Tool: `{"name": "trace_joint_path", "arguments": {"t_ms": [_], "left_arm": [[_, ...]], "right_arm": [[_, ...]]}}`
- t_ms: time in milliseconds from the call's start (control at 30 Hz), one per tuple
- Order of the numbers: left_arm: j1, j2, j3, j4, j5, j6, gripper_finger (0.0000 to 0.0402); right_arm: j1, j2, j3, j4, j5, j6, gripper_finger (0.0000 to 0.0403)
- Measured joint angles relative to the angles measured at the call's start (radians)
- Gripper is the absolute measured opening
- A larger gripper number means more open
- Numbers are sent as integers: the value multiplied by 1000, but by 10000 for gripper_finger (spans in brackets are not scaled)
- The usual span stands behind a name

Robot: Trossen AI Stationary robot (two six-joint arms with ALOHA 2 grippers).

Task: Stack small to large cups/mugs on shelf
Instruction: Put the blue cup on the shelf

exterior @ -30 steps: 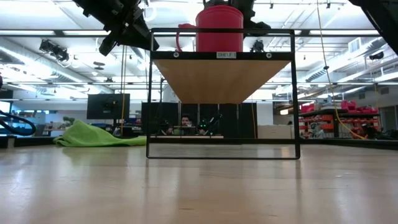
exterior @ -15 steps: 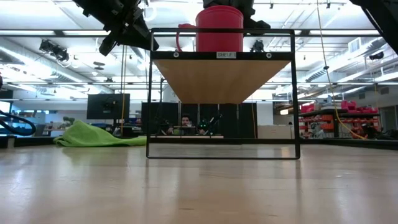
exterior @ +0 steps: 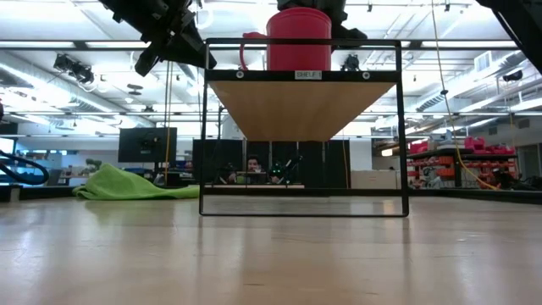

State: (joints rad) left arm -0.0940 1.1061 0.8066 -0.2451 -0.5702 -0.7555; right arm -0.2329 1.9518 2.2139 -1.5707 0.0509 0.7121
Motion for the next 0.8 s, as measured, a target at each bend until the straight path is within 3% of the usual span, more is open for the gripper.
{"name": "trace_joint_path", "arguments": {"t_ms": [800], "left_arm": [[0, 0, 0, 0, 0, 0, 35]], "right_arm": [[-5, 0, 0, 50, 0, -49, 50]]}}
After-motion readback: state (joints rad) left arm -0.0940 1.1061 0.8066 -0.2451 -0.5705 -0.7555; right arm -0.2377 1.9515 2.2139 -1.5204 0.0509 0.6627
